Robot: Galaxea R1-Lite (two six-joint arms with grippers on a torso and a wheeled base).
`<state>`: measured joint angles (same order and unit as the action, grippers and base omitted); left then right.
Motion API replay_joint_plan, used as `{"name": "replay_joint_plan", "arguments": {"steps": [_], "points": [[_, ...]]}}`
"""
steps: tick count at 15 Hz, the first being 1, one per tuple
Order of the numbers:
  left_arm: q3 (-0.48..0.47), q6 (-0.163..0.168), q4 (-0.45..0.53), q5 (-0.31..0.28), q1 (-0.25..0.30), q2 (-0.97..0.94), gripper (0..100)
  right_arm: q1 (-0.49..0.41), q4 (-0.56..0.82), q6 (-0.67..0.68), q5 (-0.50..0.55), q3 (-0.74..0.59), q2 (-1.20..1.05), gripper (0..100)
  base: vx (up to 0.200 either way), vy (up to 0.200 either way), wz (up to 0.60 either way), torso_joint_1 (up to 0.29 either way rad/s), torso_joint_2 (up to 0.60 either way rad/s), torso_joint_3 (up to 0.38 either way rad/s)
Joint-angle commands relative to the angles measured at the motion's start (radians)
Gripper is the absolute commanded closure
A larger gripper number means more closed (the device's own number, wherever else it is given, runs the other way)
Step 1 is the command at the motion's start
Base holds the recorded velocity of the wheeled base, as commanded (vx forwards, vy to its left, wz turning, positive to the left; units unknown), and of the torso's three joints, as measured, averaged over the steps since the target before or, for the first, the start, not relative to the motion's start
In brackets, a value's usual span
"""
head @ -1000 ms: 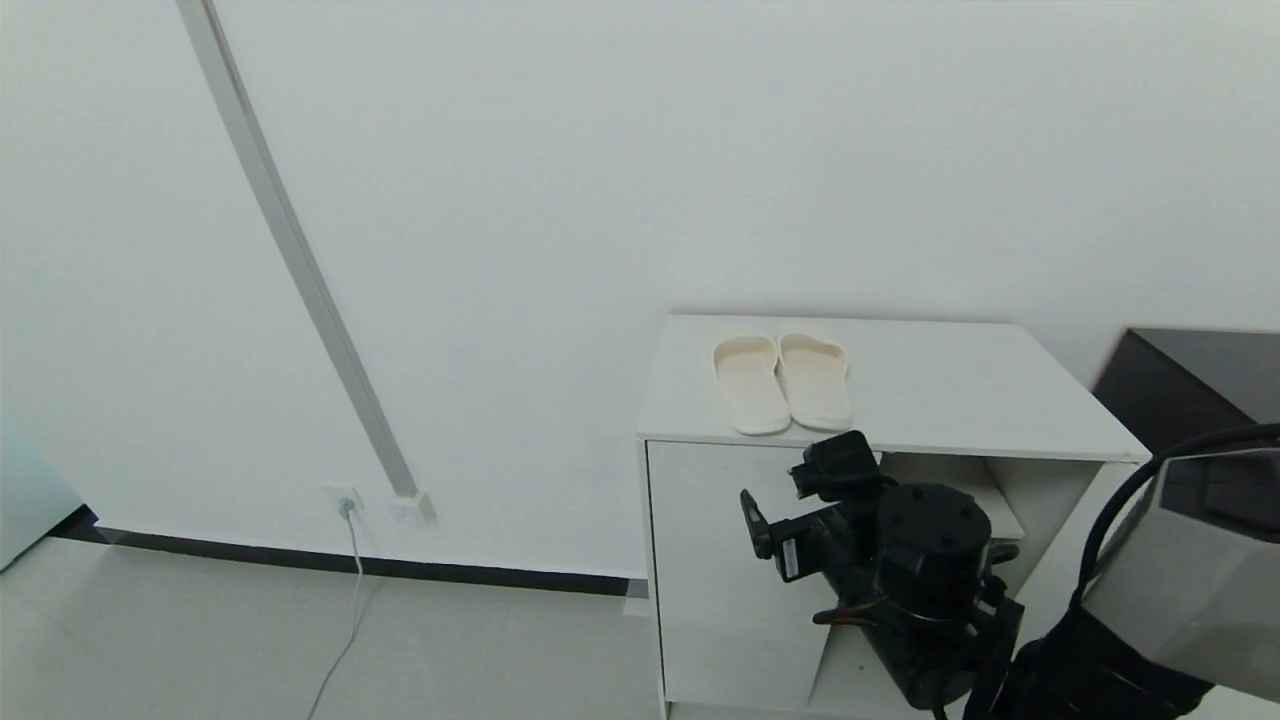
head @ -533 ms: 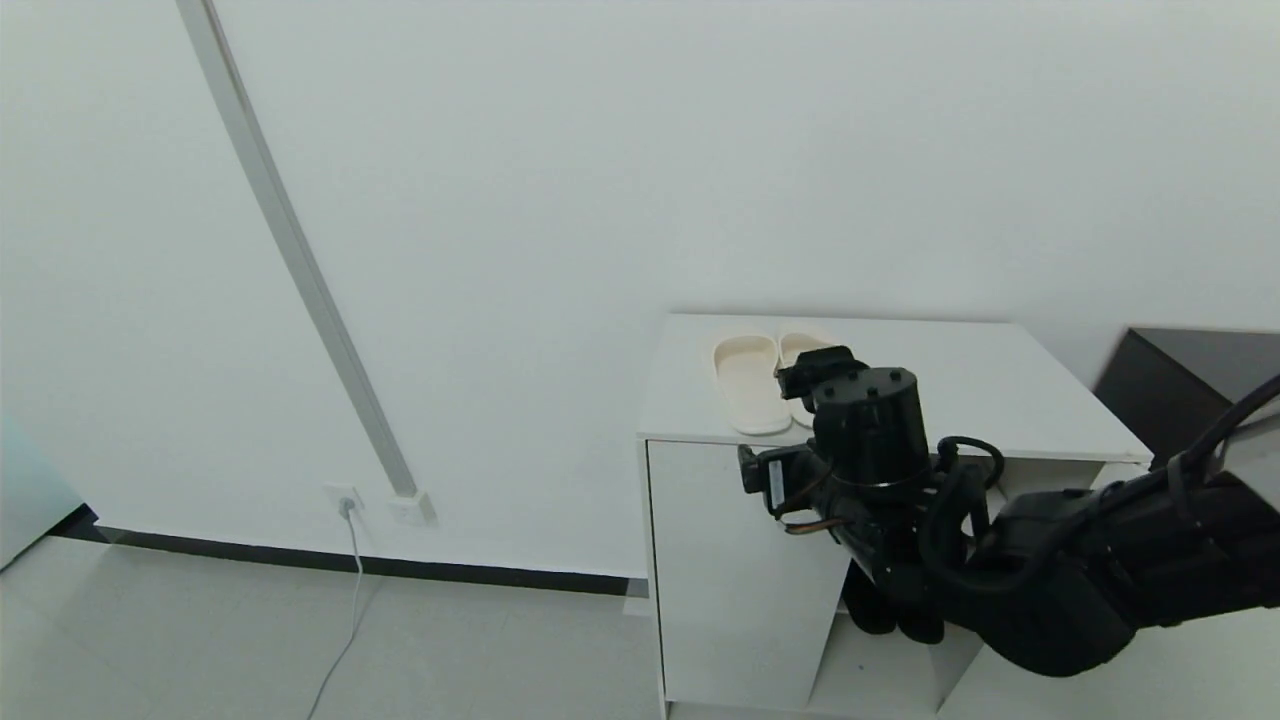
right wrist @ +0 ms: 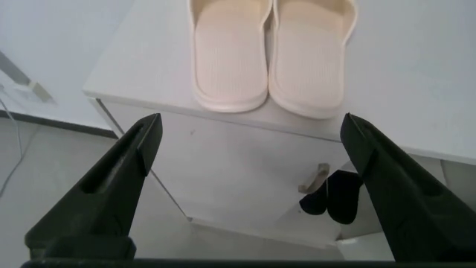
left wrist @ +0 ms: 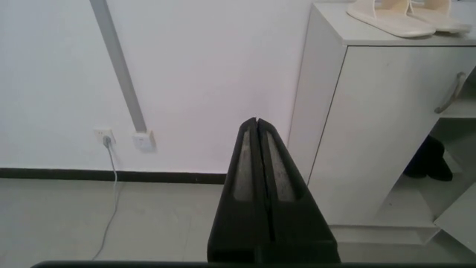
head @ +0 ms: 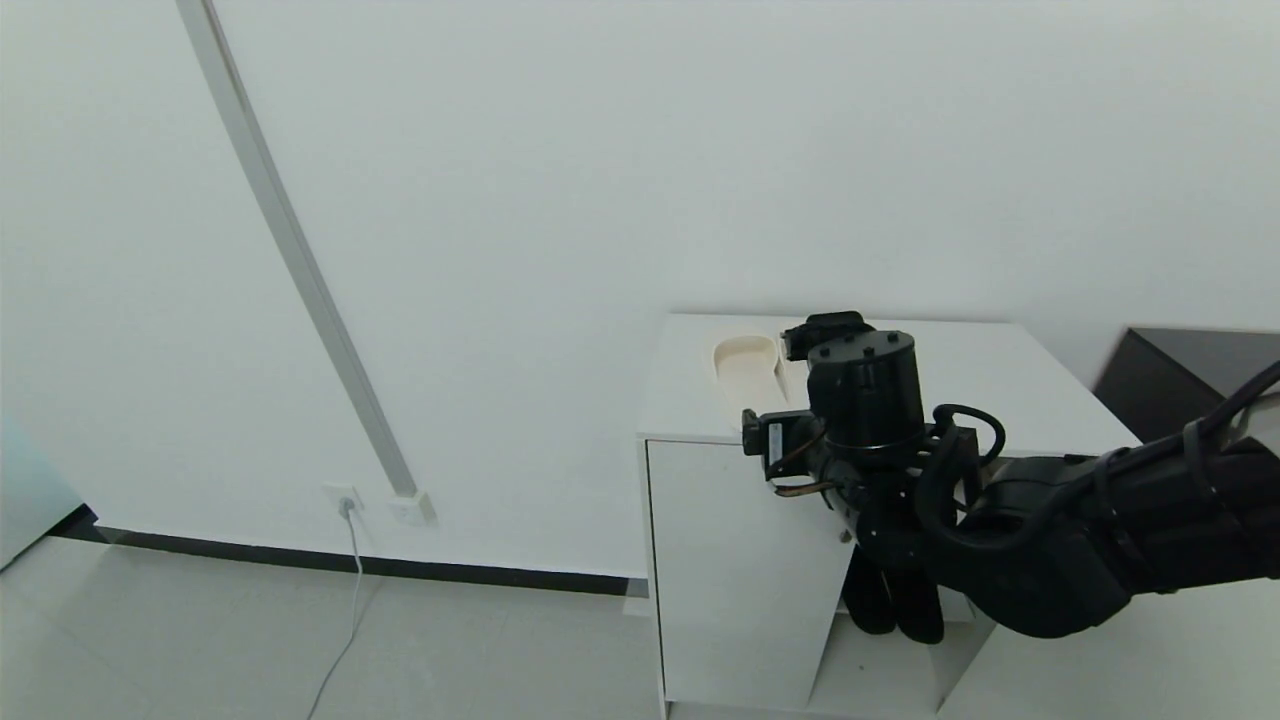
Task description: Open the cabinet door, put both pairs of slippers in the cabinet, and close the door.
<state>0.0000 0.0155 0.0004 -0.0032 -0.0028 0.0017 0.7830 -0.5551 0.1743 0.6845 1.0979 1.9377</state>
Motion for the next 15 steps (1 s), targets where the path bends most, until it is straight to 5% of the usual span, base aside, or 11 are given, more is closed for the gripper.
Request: {"name": "replay_joint_plan", "arguments": {"steps": [1,9,15], "points": [[0.0,0.0,0.0,-0.001,0.001,0.0,100,-0.01,-0.023,0.001,0.0,-0.018,0.012,0,0.2,0.0,0.0,-0.002,0.0,0.002],[0.0,0.001,0.0,-0.001,0.0,0.0,100,-0.06,-0.123,0.001,-0.019,-0.104,0.044,0,0.2,0.0,0.0,0.005,0.0,0.001],[0.0,0.001,0.0,-0.001,0.001,0.0,100,-0.105,-0.144,-0.002,-0.132,0.031,0.185,0,0.0,0.0,0.0,0.0,0.0,0.0]]}}
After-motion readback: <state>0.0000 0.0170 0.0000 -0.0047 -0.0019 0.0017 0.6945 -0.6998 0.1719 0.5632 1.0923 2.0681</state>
